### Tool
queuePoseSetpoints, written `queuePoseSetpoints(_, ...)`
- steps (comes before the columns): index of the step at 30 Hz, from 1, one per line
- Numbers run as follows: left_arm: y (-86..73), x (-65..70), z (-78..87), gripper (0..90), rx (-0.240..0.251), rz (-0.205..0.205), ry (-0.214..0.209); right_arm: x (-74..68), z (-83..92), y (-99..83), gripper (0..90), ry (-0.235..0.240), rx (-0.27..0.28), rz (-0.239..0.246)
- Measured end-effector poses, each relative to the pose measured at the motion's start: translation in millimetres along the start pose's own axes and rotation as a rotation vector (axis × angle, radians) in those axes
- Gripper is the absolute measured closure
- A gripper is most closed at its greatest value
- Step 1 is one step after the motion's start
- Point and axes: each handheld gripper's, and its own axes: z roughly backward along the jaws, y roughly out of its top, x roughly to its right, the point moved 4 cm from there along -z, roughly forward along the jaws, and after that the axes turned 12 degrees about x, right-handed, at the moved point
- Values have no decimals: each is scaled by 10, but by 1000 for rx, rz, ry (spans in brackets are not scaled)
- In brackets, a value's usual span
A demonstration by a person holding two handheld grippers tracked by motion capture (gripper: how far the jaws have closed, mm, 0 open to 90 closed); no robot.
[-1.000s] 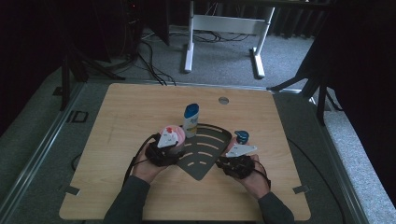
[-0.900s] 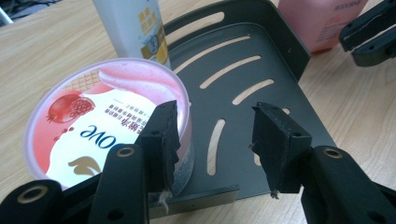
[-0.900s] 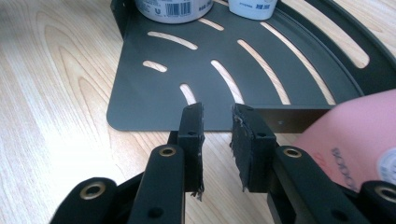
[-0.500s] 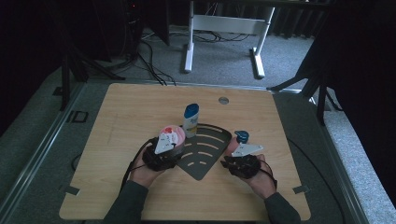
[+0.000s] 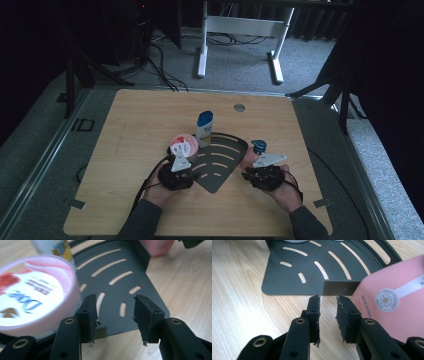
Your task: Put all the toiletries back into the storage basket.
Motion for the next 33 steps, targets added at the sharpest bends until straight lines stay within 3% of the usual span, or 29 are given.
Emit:
queuePoseSetpoints(11,-132,134,-149,526,-44,-5,-50,70,112,0,701,-7,-11,3)
queuePoseSetpoints(24,-256,170,-259,524,-97,-4,-78,155,219,-20,698,-26,-17,-8)
queuePoseSetpoints(33,-271,168,-257,515,-84,-5,-80,213,271,-41,693,-40,-24,-9)
